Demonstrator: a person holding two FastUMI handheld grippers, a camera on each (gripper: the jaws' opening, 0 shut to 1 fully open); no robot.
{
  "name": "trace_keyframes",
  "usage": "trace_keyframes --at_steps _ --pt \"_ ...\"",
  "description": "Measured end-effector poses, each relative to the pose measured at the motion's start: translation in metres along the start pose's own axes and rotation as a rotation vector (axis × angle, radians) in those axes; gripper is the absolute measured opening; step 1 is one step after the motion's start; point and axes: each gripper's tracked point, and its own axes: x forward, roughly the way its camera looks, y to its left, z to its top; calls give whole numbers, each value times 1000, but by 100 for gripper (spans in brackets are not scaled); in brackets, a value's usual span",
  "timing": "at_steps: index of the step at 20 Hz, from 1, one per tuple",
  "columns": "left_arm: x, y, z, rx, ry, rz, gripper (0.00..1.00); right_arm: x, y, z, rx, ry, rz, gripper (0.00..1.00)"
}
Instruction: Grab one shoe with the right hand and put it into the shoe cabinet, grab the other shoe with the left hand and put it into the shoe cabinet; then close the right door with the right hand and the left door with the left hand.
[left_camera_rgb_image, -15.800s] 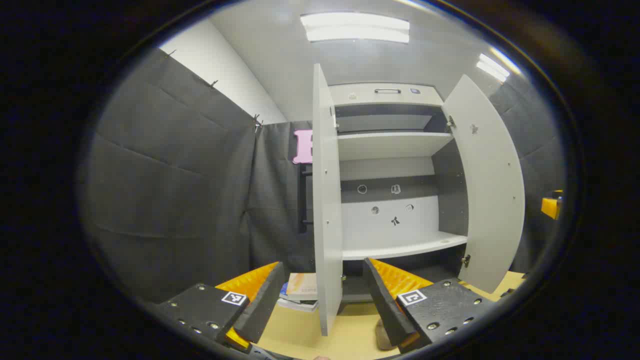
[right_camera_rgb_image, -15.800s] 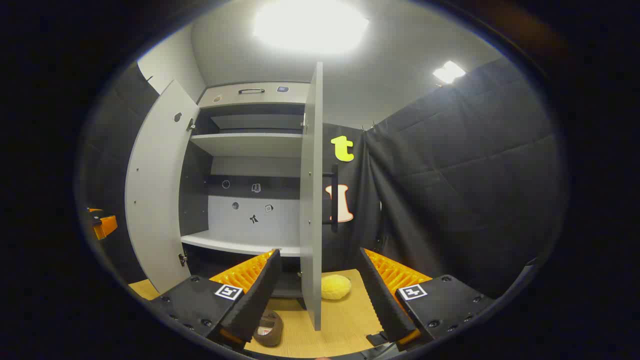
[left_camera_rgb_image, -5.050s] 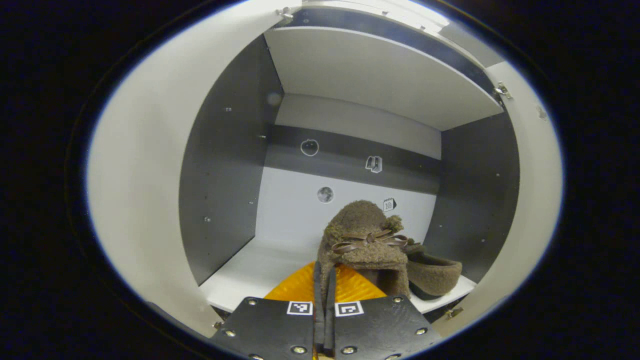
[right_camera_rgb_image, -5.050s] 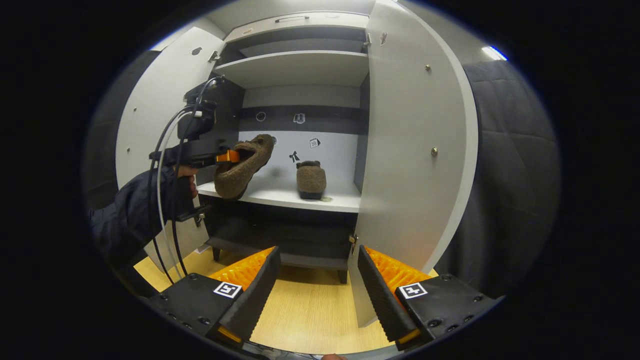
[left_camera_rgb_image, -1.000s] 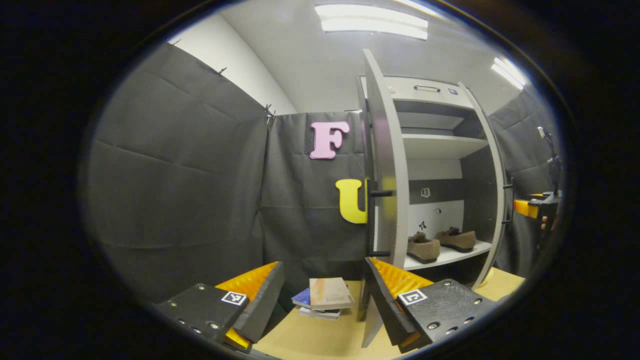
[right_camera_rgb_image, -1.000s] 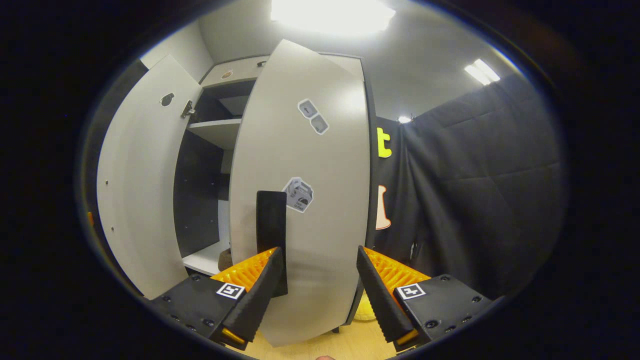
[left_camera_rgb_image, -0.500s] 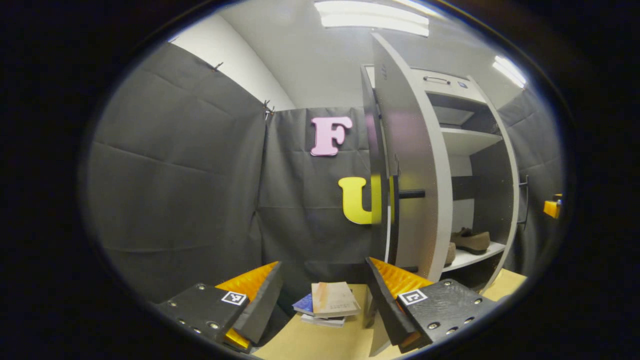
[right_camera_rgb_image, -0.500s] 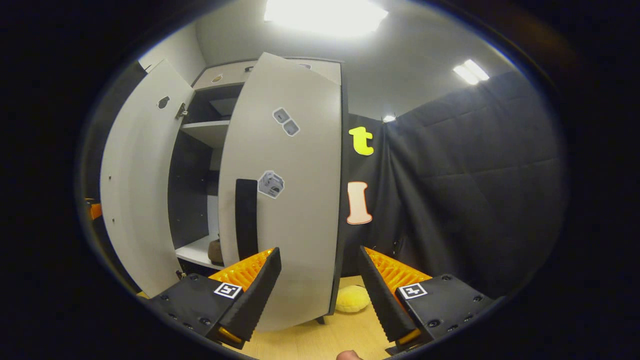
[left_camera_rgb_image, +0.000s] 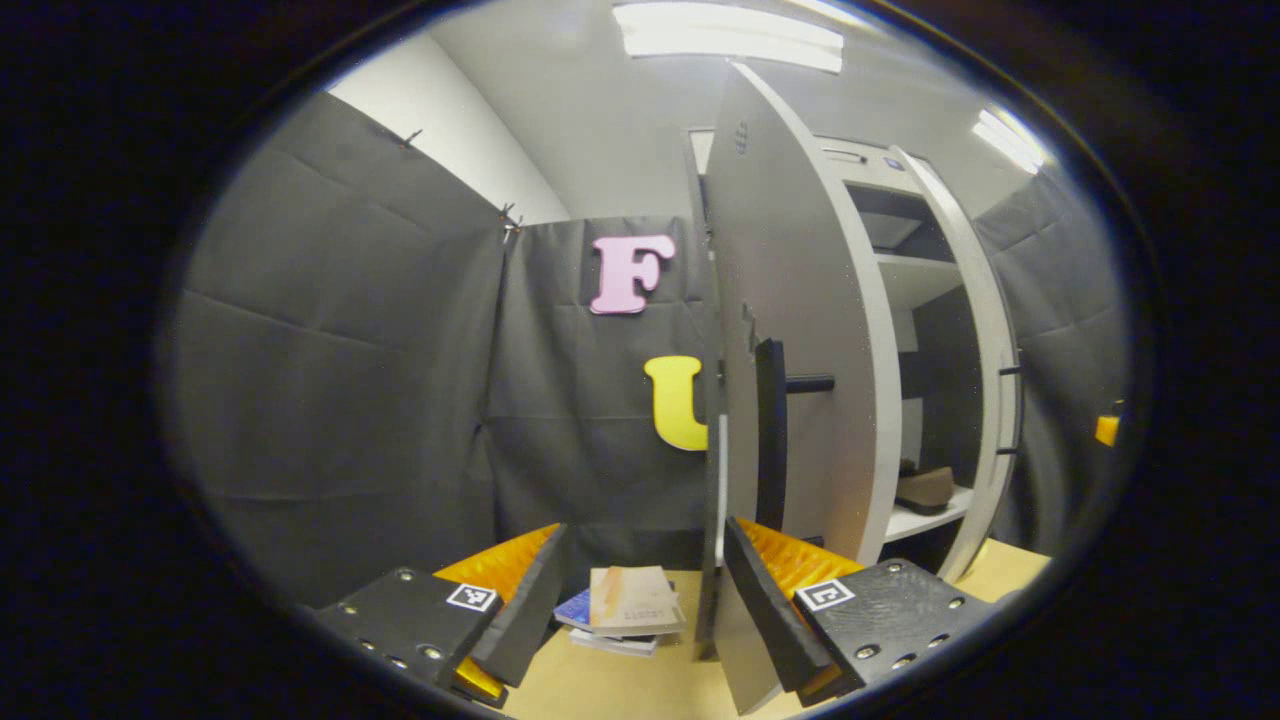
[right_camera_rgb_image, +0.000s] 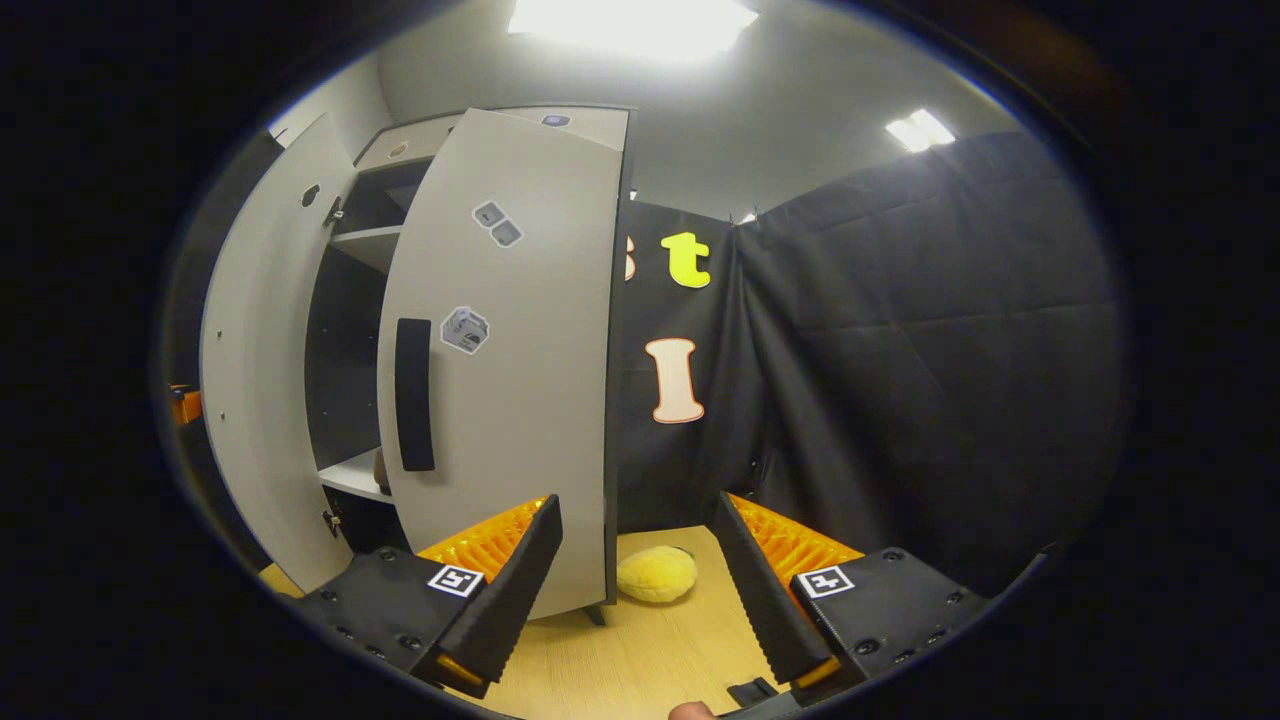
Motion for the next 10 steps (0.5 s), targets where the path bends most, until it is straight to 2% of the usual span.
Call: trace_keyframes --at_steps 4,10 --pt "17 -83 2 -2 -34 -98 97 1 -19 -2 -18 3 -5 98" --pt "62 -160 -1 -54 -35 -152 97 -12 -64 -5 -17 5 -55 98"
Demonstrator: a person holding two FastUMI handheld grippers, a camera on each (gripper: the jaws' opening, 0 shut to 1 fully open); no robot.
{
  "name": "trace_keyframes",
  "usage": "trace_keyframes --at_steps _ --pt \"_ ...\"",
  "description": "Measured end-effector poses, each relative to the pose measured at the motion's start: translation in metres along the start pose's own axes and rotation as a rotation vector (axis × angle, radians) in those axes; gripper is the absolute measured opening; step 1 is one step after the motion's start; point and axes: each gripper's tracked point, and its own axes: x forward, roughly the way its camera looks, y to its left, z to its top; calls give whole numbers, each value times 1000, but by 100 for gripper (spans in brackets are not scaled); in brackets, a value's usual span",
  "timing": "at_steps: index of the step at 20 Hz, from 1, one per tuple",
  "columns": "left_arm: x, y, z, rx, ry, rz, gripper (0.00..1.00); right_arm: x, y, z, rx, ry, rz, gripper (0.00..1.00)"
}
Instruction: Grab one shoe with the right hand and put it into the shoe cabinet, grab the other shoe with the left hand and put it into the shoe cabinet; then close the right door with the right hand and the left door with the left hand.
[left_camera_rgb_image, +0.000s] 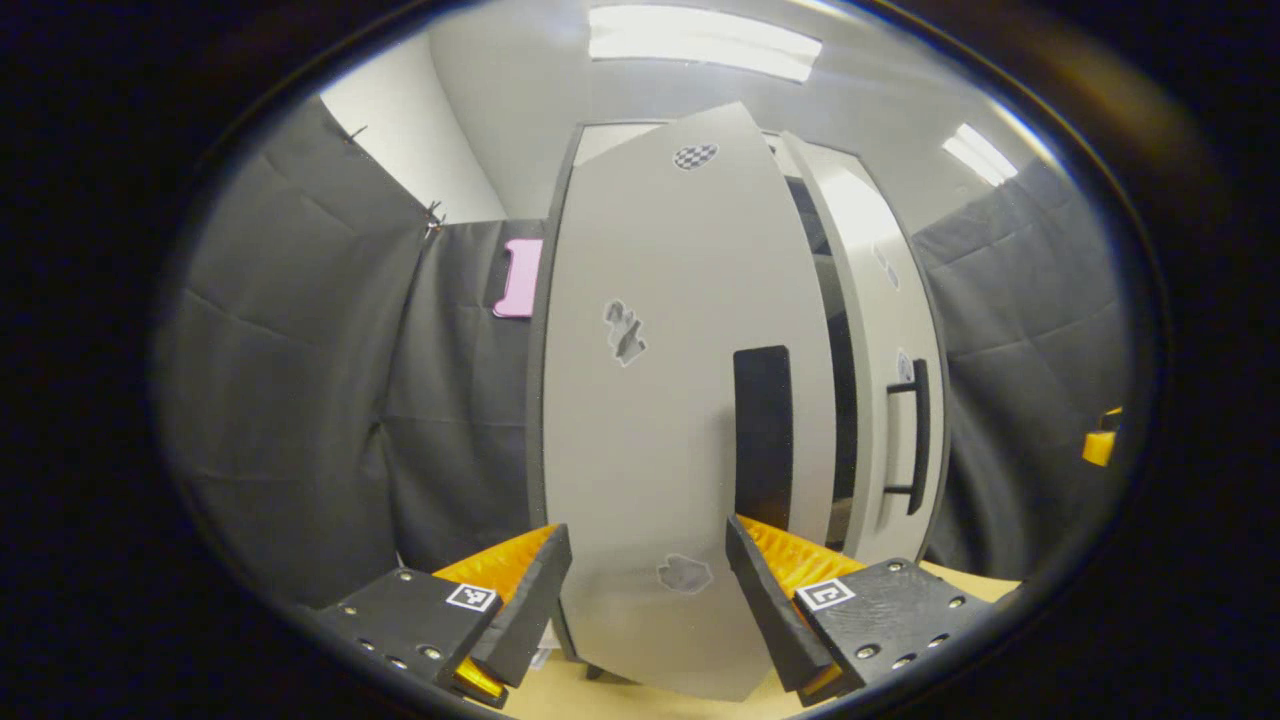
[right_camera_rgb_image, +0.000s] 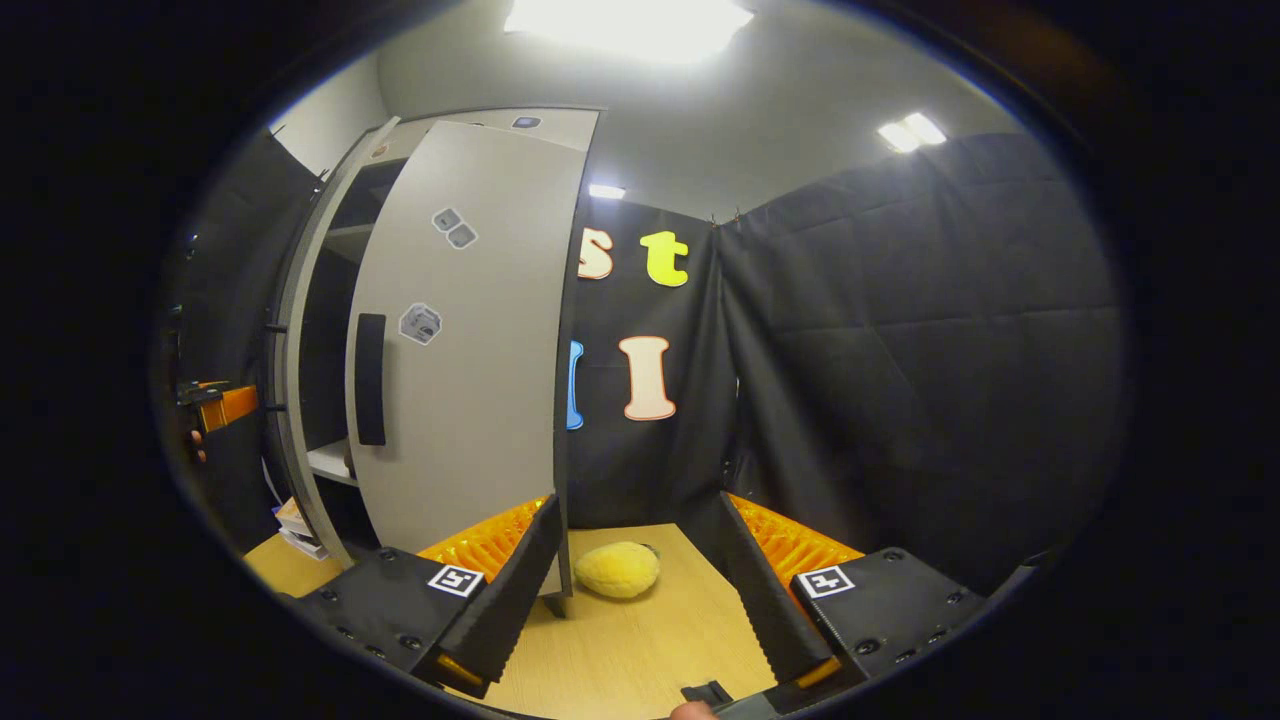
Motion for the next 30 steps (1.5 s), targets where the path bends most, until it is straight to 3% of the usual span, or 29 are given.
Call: trace_keyframes --at_steps 1,3,5,12,16,17,19,25,30 --pt "-4 2 3 19 -13 16 97 0 -5 -3 2 4 -6 98" --pt "-5 -3 6 47 -20 24 84 -1 -12 -6 8 12 -10 98" --pt "-9 -5 5 35 -13 23 97 0 -13 -9 17 20 0 98" --pt "-16 6 7 36 1 68 95 3 11 -6 17 3 94 98" --pt "-70 22 20 91 -1 98 91 -2 37 3 31 -29 187 98" --pt "-88 24 23 97 1 101 97 -6 43 4 29 -33 203 98" --pt "-117 32 26 109 7 115 97 -16 51 9 21 -54 234 98" --pt "-179 50 25 89 17 146 97 -48 59 14 21 -91 265 98" --pt "-214 52 16 129 21 134 97 -69 56 7 38 -92 254 97"
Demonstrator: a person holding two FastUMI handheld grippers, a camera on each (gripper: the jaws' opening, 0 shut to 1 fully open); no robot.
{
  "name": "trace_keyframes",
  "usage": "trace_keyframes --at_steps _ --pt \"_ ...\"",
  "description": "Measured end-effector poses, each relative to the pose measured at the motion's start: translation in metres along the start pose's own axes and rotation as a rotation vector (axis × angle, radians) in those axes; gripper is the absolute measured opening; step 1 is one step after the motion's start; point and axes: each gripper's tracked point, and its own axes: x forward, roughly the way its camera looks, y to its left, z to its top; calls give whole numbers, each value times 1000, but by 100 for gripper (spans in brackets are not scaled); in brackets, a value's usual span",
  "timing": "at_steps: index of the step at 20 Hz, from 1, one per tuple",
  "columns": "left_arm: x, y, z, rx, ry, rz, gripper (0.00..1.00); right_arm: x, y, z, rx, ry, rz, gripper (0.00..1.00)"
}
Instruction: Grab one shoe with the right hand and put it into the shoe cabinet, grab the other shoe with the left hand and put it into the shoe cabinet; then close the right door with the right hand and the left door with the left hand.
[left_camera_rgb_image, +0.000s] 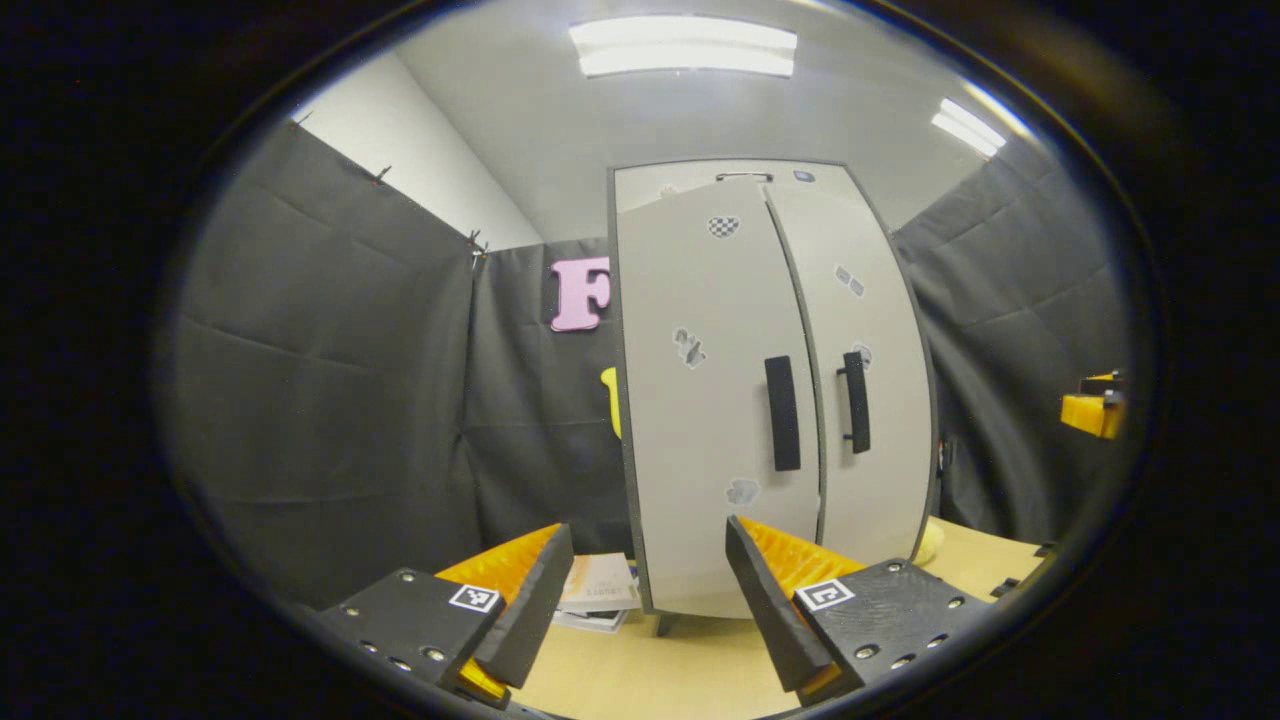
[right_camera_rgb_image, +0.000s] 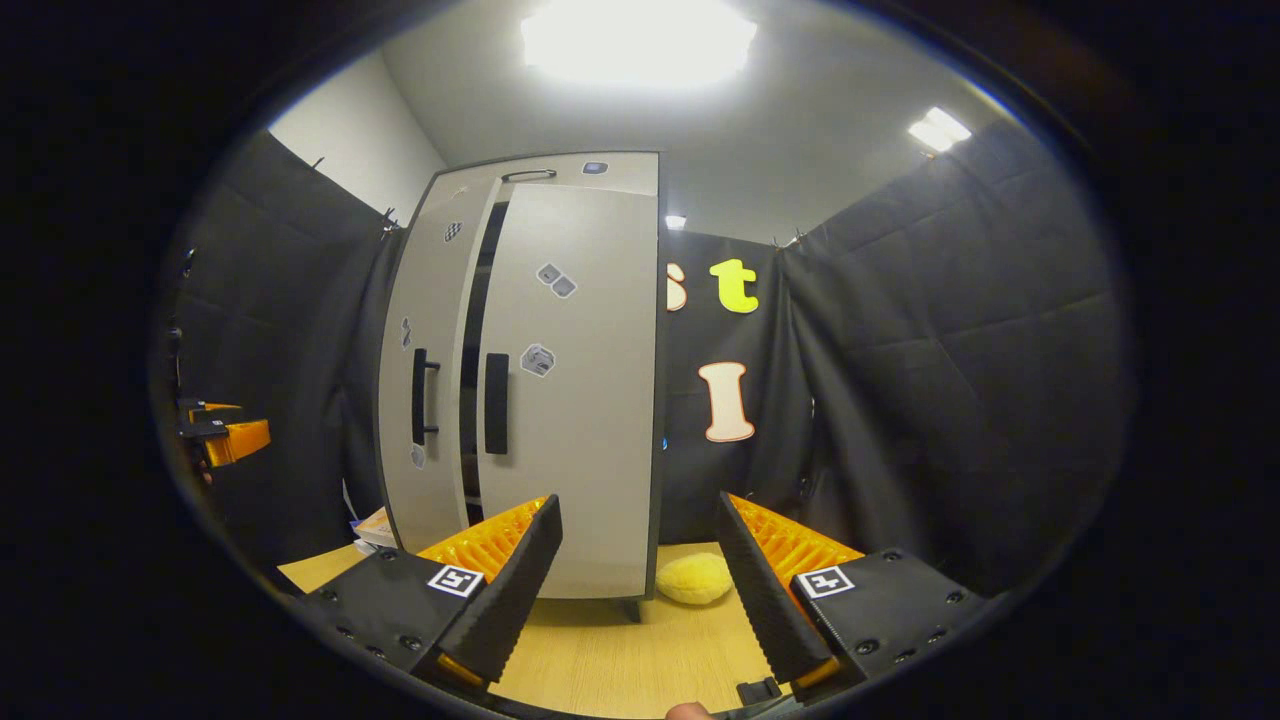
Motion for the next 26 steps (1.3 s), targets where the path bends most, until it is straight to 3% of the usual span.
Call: trace_keyframes --at_steps 26 --pt "-21 40 -13 9 17 39 97 -5 19 -2 -1 -5 10 98"
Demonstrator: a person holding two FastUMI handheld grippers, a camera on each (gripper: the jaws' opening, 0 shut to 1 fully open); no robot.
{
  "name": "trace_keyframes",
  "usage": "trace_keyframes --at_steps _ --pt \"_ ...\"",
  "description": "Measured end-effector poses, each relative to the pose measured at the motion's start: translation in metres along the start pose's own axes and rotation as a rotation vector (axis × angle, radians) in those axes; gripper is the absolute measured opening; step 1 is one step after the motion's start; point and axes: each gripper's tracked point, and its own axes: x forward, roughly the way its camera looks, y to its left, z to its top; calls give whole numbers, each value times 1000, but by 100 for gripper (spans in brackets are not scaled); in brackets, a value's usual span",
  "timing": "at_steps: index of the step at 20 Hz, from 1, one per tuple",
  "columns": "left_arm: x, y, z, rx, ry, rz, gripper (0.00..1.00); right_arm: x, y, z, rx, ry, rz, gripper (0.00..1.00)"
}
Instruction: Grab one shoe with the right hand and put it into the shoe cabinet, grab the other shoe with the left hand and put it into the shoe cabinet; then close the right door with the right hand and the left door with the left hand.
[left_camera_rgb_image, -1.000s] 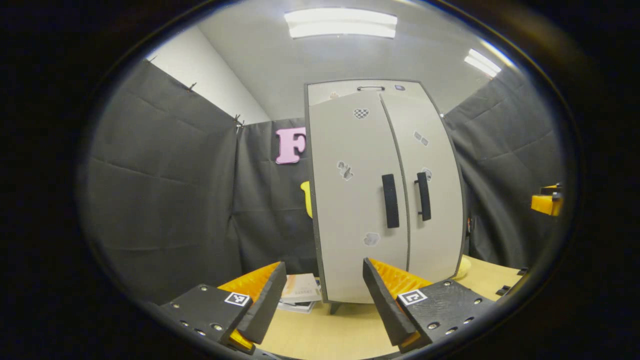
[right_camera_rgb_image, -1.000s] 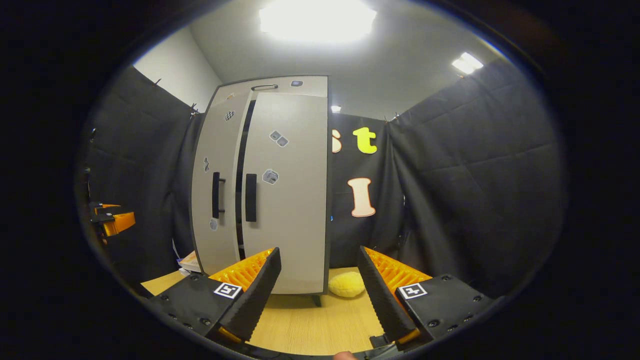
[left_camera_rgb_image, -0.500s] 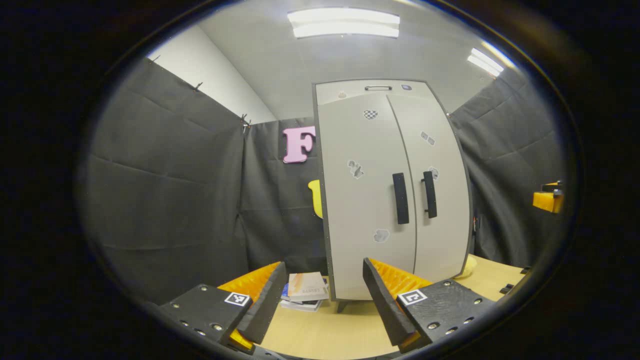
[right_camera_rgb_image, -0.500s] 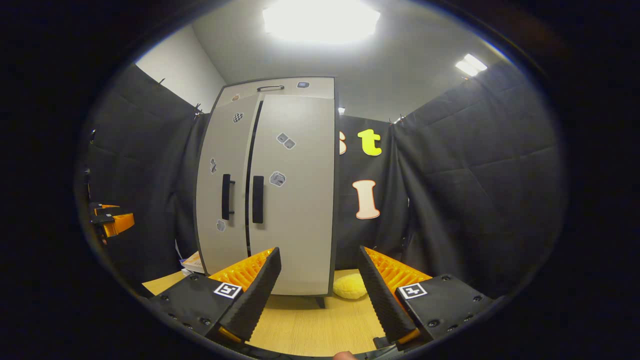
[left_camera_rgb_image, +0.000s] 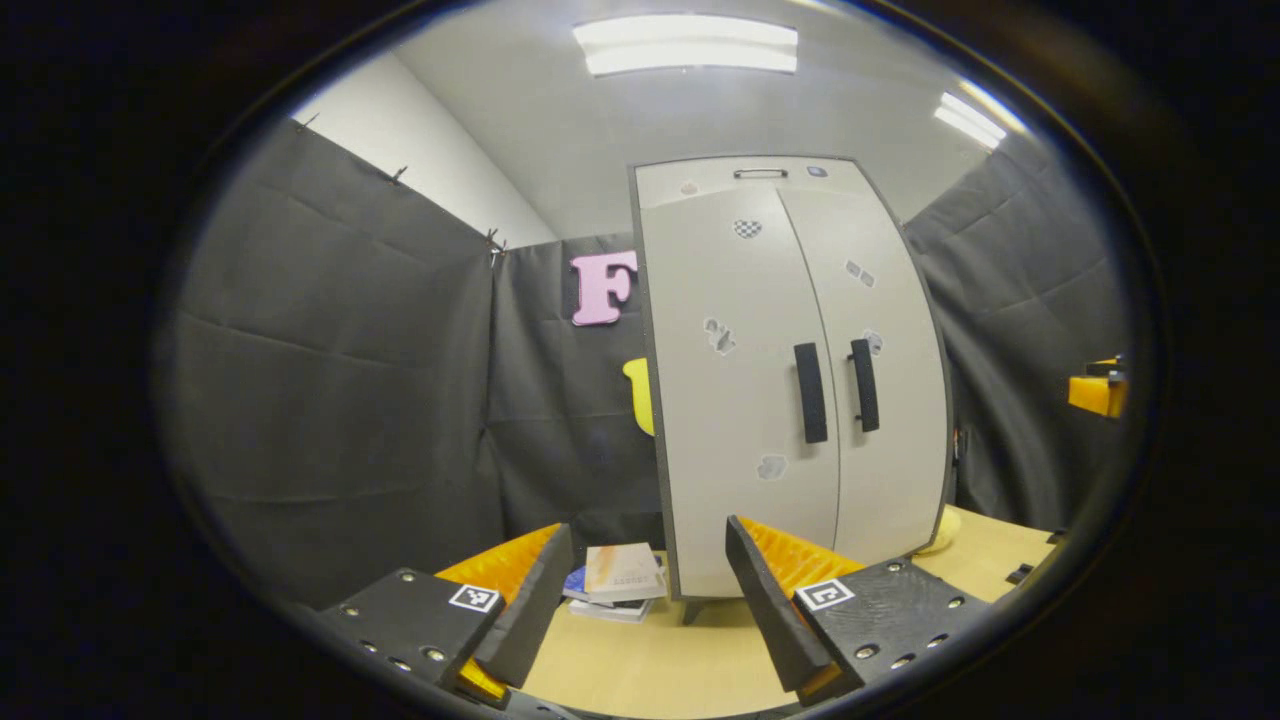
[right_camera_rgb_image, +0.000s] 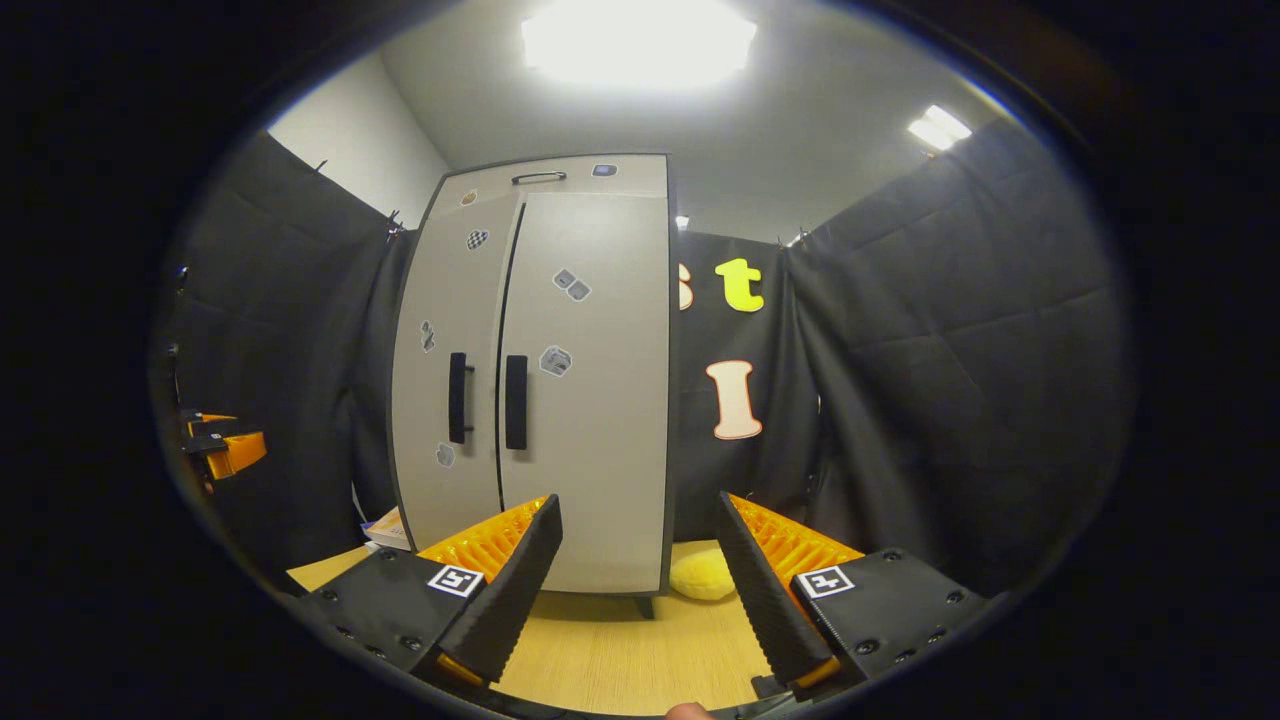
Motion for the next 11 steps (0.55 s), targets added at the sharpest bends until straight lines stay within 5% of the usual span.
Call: trace_keyframes --at_steps 7,8,11 --pt "-2 4 0 0 5 8 97 3 -1 -1 -1 4 7 98" --pt "-1 4 1 2 5 9 91 4 -1 -2 -1 4 6 98" --pt "0 1 1 5 6 5 98 4 -2 -3 1 7 5 98"
